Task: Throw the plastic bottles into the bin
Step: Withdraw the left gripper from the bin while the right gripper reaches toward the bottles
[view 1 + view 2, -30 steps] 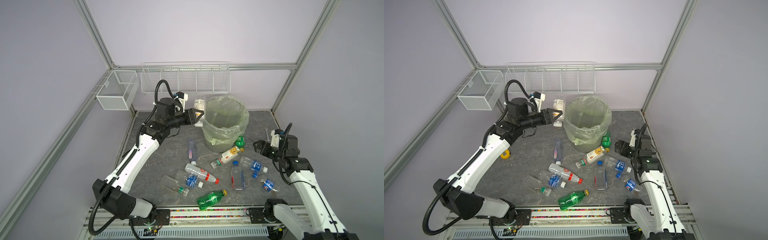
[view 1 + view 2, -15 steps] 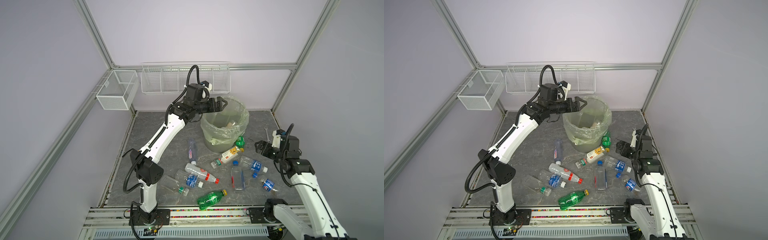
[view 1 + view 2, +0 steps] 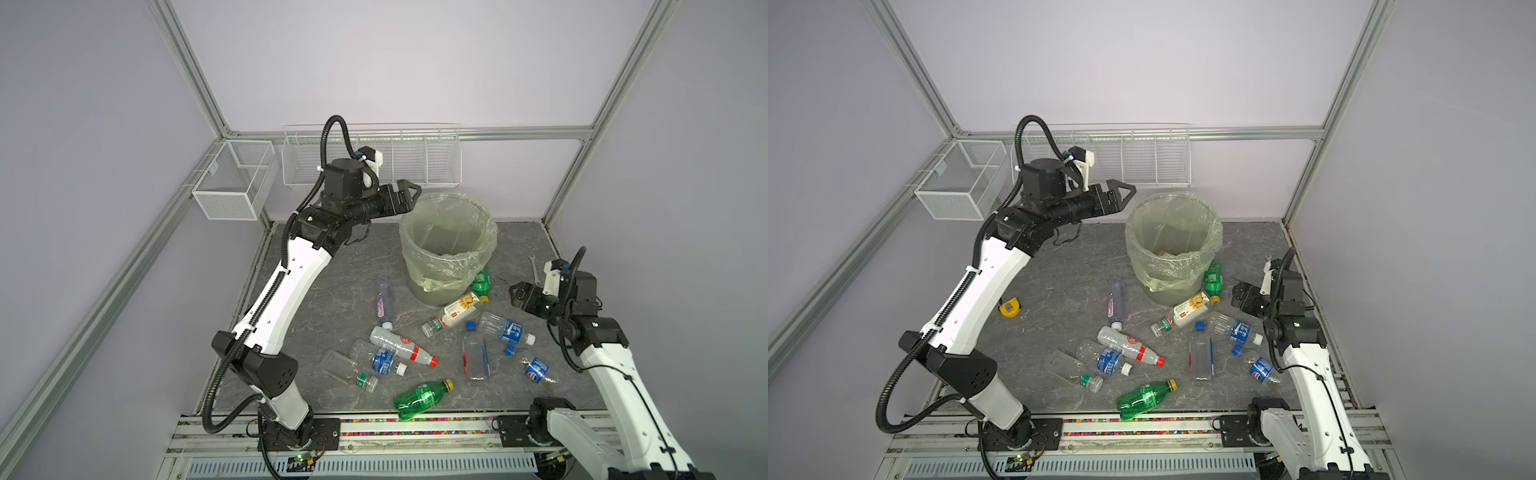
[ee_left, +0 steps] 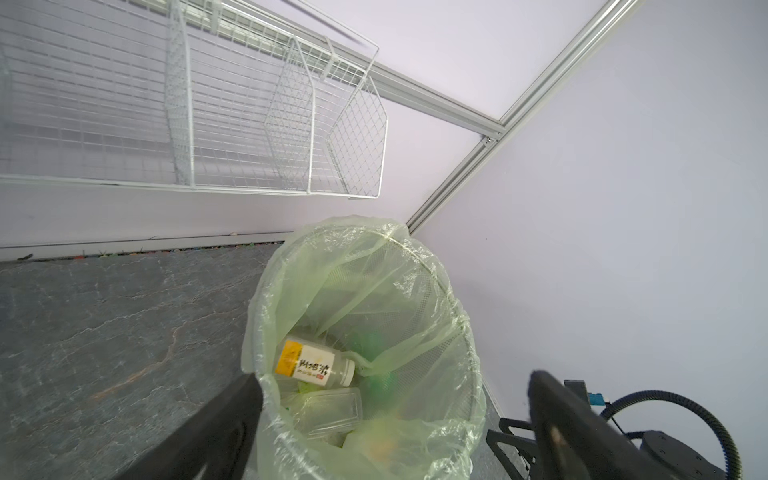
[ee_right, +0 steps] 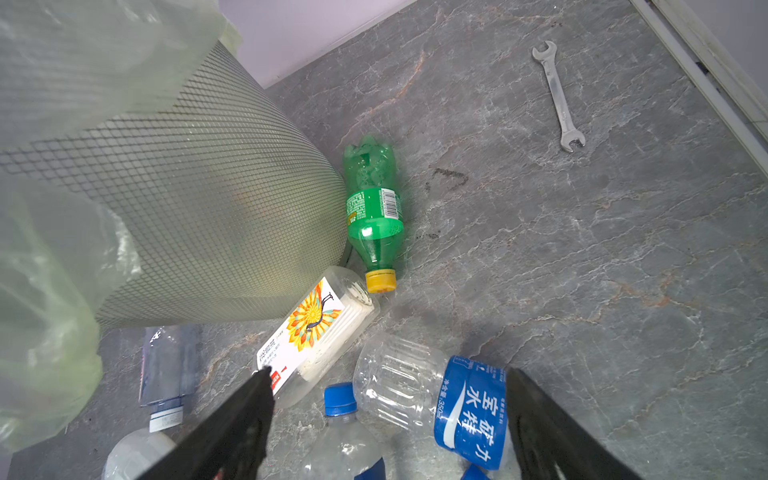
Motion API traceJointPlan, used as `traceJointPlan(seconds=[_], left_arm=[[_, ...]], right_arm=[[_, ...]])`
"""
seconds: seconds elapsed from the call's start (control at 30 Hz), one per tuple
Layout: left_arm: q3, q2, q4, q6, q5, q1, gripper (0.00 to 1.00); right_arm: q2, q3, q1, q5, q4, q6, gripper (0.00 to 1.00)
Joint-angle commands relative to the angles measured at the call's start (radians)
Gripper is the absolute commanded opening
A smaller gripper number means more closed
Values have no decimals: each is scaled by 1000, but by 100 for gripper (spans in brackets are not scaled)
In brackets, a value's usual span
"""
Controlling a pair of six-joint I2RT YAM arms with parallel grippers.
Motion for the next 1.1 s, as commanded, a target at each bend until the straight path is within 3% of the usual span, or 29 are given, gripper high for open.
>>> traceJointPlan(seconds=[0.0,0.67,1.07], left_arm=[[-75,-36,11,-2,-23,10,99],[-533,-229,89,-65,-57,119,99],[-689,-289,104,-70,-94,156,99]], right_arm=[[15,-2,-4,1,-4,-19,88],[18,19,5,-22,-77,-48,88],[12,-2,109,9,-98,7,88]])
